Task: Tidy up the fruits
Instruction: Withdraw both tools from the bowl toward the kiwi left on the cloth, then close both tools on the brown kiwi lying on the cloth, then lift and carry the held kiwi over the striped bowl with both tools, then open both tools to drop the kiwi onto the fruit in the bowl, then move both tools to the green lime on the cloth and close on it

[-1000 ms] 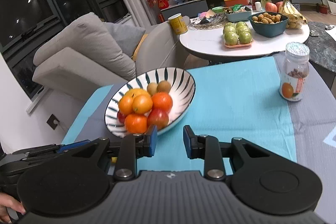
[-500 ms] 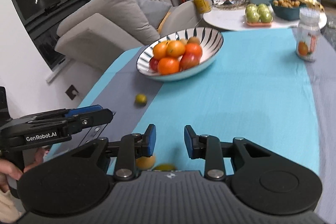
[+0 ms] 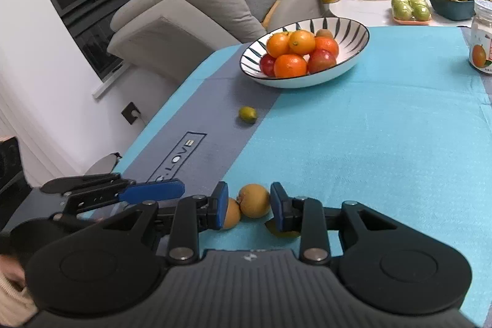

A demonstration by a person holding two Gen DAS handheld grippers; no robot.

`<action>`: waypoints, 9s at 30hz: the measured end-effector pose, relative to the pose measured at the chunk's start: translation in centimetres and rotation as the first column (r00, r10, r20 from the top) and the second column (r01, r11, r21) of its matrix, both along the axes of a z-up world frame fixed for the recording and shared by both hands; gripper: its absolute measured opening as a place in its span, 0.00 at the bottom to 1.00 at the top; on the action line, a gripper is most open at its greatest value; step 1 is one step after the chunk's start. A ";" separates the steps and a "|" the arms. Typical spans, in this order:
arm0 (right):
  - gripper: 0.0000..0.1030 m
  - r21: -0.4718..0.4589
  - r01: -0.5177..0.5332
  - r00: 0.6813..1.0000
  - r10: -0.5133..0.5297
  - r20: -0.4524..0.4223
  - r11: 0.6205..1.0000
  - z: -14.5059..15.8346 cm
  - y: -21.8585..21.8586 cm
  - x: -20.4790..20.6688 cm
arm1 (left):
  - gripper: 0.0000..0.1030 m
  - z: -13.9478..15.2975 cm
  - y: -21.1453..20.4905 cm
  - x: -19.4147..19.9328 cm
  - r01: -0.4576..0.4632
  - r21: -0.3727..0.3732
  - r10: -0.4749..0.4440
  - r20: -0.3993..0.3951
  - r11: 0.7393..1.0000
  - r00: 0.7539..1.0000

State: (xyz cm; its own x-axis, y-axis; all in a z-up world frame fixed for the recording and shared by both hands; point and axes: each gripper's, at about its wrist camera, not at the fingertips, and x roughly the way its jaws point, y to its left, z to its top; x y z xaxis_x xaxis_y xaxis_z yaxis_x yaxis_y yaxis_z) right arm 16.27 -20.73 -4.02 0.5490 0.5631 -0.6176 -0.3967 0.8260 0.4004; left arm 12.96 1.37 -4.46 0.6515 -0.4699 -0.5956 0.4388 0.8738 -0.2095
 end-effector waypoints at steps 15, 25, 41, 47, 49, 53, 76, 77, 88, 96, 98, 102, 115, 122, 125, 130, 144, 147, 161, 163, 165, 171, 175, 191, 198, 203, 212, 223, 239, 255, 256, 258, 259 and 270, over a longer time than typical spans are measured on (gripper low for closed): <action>0.33 -0.020 0.000 1.000 0.000 -0.025 1.000 -0.4 0.2 -0.1 | 0.40 -0.3 -1.3 0.4 0.041 0.006 -0.041 -0.003 0.999 0.999; 0.33 -0.002 0.037 0.999 -0.037 -0.004 0.999 0.2 -0.5 0.0 | 0.18 -0.8 -1.8 0.5 0.076 -0.006 -0.076 -0.021 0.997 0.997; 0.33 0.008 0.055 0.998 -0.056 0.005 0.998 0.5 -0.9 0.1 | 0.10 -0.4 -1.1 -0.7 0.082 -0.014 -0.082 0.004 0.997 0.997; 0.33 0.019 0.059 0.998 -0.059 0.000 0.998 0.5 -1.1 0.0 | 0.36 -0.9 -1.0 -2.2 0.082 0.043 -0.083 0.015 0.996 0.996; 0.33 0.023 0.061 0.998 -0.061 -0.001 0.998 0.5 -1.1 0.0 | 0.35 -1.2 -0.8 -2.8 0.078 0.046 -0.079 0.025 0.996 0.997; 0.33 0.029 0.063 0.998 -0.063 0.000 0.998 0.6 -1.2 -0.1 | 0.24 -1.2 -0.1 -3.0 0.064 0.011 -0.064 0.006 0.998 0.998; 0.33 0.014 0.082 0.995 -0.083 0.052 0.997 2.0 -1.0 0.8 | 0.24 1.3 0.6 0.7 -0.078 0.010 0.077 0.091 0.997 0.993; 0.33 0.012 0.084 0.995 -0.085 0.056 0.996 2.0 -0.9 0.9 | 0.24 1.5 0.6 1.0 -0.083 0.009 0.082 0.101 0.996 0.991; 0.33 0.024 0.102 0.992 -0.103 0.069 0.995 2.4 -1.2 2.0 | 0.24 2.4 0.9 4.3 -0.116 -0.072 0.122 0.090 0.991 0.988; 0.33 0.028 0.112 0.990 -0.114 0.082 0.993 3.0 -1.3 3.1 | 0.24 3.1 0.5 5.9 -0.119 -0.071 0.127 0.111 0.990 0.986; 0.33 0.030 0.116 0.989 -0.118 0.084 0.993 3.0 -1.4 3.4 | 0.24 3.2 0.4 6.4 -0.117 -0.076 0.125 0.122 0.990 0.985; 0.33 0.029 0.113 0.989 -0.115 0.089 0.993 3.2 -1.4 4.0 | 0.24 3.6 0.2 6.7 -0.079 -0.083 0.092 0.180 0.993 0.979; 0.33 0.038 0.114 0.986 -0.117 0.115 0.993 4.1 -1.4 6.1 | 0.24 3.8 0.4 9.9 -0.063 -0.136 0.088 0.189 0.989 0.978; 0.33 0.044 0.117 0.986 -0.121 0.118 0.992 4.3 -1.5 7.3 | 0.24 3.5 0.4 11.6 -0.068 -0.146 0.095 0.186 0.987 0.978; 0.33 0.045 0.120 0.985 -0.125 0.118 0.992 4.3 -1.5 7.7 | 0.24 3.6 0.4 12.1 -0.065 -0.148 0.094 0.194 0.987 0.977; 0.33 0.052 0.127 0.984 -0.132 0.118 0.991 4.4 -1.7 8.3 | 0.24 3.8 0.4 12.9 -0.067 -0.155 0.098 0.199 0.986 0.975; 0.33 0.060 0.128 0.983 -0.134 0.124 0.990 4.6 -1.4 9.7 | 0.24 4.1 0.9 14.6 -0.089 -0.187 0.126 0.200 0.978 0.972; 0.33 0.064 0.130 0.982 -0.137 0.127 0.989 4.8 -1.5 10.1 | 0.24 4.2 1.0 15.0 -0.092 -0.185 0.130 0.200 0.978 0.971; 0.33 0.079 0.143 0.980 -0.152 0.128 0.987 4.9 -1.7 11.9 | 0.24 4.5 1.4 16.0 -0.100 -0.200 0.141 0.201 0.975 0.970; 0.33 0.102 0.147 0.982 -0.157 0.108 0.984 4.8 -1.9 12.3 | 0.24 4.5 1.4 16.3 -0.098 -0.202 0.138 0.196 0.975 0.971; 0.33 0.137 0.146 0.984 -0.158 0.080 0.980 4.5 -2.1 12.8 | 0.24 4.4 1.4 16.7 -0.099 -0.199 0.138 0.194 0.975 0.971; 0.33 0.136 0.163 0.982 -0.174 0.073 0.977 4.3 -2.0 13.7 | 0.24 4.2 1.8 17.7 -0.107 -0.215 0.145 0.172 0.971 0.974; 0.33 0.137 0.178 0.980 -0.188 0.065 0.974 4.1 -2.3 14.4 | 0.24 3.7 1.8 18.6 -0.105 -0.214 0.139 0.150 0.971 0.979; 0.34 0.117 0.244 0.968 -0.249 0.029 0.963 2.6 -3.3 15.7 | 0.24 1.8 1.8 21.2 -0.113 -0.221 0.131 0.071 0.969 0.989; 0.51 0.122 0.254 0.966 -0.259 0.021 0.959 2.3 -3.5 15.8 | 0.25 1.9 2.2 21.5 -0.125 -0.214 0.140 0.057 0.969 0.988; 0.58 0.118 0.262 0.962 -0.269 0.040 0.958 2.5 -3.8 15.4 | 0.29 2.1 2.5 21.1 -0.122 -0.221 0.137 0.056 0.968 0.989; 0.60 0.021 0.260 0.960 -0.261 0.101 0.965 3.1 -4.3 13.1 | 0.33 2.9 2.6 19.3 -0.107 -0.197 0.124 0.074 0.974 0.989; 0.66 -0.047 0.245 0.955 -0.233 0.185 0.968 4.1 -4.3 8.3 | 0.40 3.1 2.2 13.8 -0.047 -0.109 0.059 0.112 0.993 0.992; 0.66 -0.056 0.214 0.965 -0.202 0.167 0.975 3.1 -4.6 2.9 | 0.42 -0.4 0.0 10.3 0.040 0.044 -0.043 0.078 0.998 0.996; 0.66 -0.097 0.155 0.973 -0.135 0.188 0.983 2.2 -2.6 -2.6 | 0.29 -1.5 -0.3 10.7 0.015 0.029 -0.017 0.067 0.999 0.998; 0.66 -0.100 0.148 0.974 -0.128 0.185 0.984 2.0 -2.3 -3.0 | 0.29 -1.5 -0.3 10.6 0.010 0.030 -0.012 0.068 0.999 0.998; 0.66 -0.106 0.145 0.976 -0.125 0.177 0.984 1.7 -2.0 -3.5 | 0.29 -1.4 -0.3 10.4 0.000 0.027 -0.002 0.069 1.000 0.998; 0.66 -0.112 0.148 0.977 -0.128 0.172 0.983 1.5 -1.8 -3.8 | 0.29 -1.3 -0.2 10.2 -0.005 0.023 0.003 0.073 1.000 0.997; 0.66 -0.152 0.265 0.958 -0.241 0.158 0.952 -0.4 0.5 -6.6 | 0.29 -0.3 0.9 7.7 -0.050 -0.022 0.052 0.106 0.999 0.993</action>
State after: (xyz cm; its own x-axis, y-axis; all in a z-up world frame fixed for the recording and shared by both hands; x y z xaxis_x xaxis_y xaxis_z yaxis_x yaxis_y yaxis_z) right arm 9.70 -20.26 -4.40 0.7451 0.2879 -0.6016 -0.2066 0.9573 0.2023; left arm 20.64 2.25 -4.76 0.7340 -0.4455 -0.5126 0.4148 0.8917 -0.1809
